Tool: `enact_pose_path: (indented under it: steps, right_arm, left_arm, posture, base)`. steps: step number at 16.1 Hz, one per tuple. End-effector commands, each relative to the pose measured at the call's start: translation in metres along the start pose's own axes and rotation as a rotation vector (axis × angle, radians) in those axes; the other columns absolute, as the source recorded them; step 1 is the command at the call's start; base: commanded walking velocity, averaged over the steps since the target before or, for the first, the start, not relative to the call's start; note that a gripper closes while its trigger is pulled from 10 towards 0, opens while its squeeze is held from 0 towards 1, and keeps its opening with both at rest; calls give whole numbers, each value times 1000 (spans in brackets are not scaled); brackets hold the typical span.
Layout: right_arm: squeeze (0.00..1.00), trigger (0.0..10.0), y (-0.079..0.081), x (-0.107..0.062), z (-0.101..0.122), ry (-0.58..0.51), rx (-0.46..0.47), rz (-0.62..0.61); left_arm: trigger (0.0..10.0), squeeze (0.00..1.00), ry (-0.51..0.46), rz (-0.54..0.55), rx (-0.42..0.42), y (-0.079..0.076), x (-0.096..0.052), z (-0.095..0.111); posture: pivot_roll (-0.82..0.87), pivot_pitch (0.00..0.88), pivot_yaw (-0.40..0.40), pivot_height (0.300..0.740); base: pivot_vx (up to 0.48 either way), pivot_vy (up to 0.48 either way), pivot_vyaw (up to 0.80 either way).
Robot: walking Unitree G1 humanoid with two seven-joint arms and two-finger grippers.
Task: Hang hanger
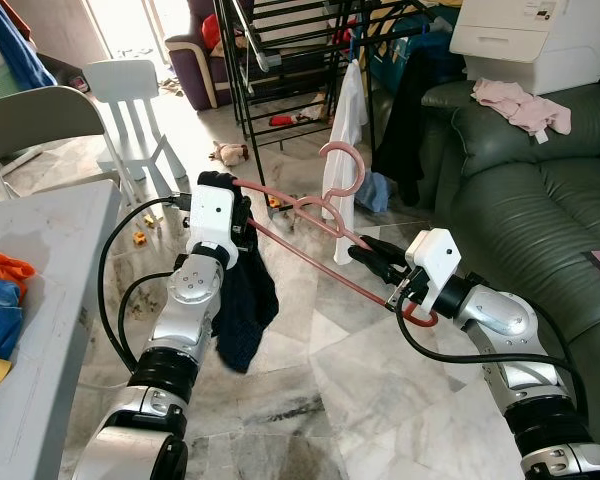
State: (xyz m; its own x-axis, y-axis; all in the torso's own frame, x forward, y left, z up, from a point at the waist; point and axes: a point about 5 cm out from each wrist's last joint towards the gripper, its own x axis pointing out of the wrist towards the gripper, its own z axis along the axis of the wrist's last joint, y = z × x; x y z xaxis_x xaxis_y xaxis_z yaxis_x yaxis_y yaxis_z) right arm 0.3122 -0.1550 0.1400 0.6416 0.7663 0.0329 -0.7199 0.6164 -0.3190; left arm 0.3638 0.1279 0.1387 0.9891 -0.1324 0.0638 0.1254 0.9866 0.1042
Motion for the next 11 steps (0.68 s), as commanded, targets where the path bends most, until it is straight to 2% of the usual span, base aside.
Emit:
enact_pose_path:
  steps: [1, 11]
  right_arm:
    - [0, 10000, -1, 7, 15, -67, -29, 16]
    - [0, 10000, 0, 8, 15, -69, -29, 14]
  left_arm:
    - [0, 0, -23, 2, 8, 5, 4, 7]
    - [0, 0, -22, 7, 9, 6, 4, 6]
  posture:
    - [-130, 0, 111, 740]
    - [-131, 0, 111, 740]
  base:
    - [0, 0, 0]
    - [0, 0, 0]
